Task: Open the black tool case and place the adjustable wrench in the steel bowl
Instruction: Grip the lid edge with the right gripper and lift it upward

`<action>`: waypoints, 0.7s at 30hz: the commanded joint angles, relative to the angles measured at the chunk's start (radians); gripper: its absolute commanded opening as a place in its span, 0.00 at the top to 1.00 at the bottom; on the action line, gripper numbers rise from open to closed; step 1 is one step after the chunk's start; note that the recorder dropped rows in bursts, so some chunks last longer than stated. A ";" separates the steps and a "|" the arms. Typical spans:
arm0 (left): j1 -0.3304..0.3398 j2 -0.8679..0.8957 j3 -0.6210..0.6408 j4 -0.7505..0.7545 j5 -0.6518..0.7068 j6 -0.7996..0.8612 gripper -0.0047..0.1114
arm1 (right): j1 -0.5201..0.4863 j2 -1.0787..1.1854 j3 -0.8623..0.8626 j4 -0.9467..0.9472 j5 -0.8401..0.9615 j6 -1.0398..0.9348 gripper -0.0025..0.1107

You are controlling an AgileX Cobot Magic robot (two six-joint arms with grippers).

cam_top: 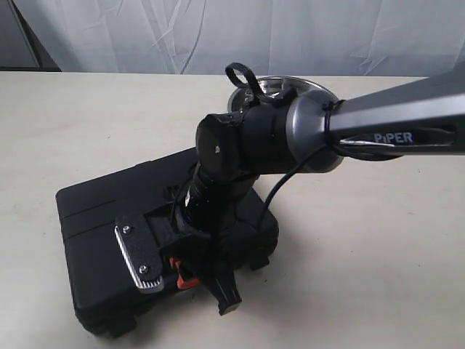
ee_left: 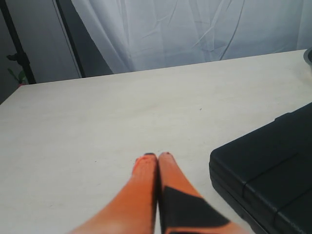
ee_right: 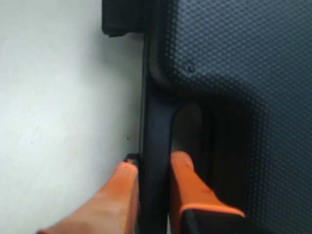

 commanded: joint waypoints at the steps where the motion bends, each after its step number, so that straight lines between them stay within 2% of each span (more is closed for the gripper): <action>1: -0.006 -0.004 -0.002 0.000 -0.009 -0.004 0.96 | 0.012 -0.042 -0.005 0.022 0.058 -0.024 0.99; 13: -0.006 -0.004 -0.002 0.000 -0.009 -0.004 0.96 | 0.012 -0.207 -0.005 0.022 0.005 -0.024 0.99; 21: -0.006 -0.004 -0.002 0.000 -0.009 -0.004 0.96 | 0.012 -0.305 -0.005 0.022 -0.126 -0.017 0.99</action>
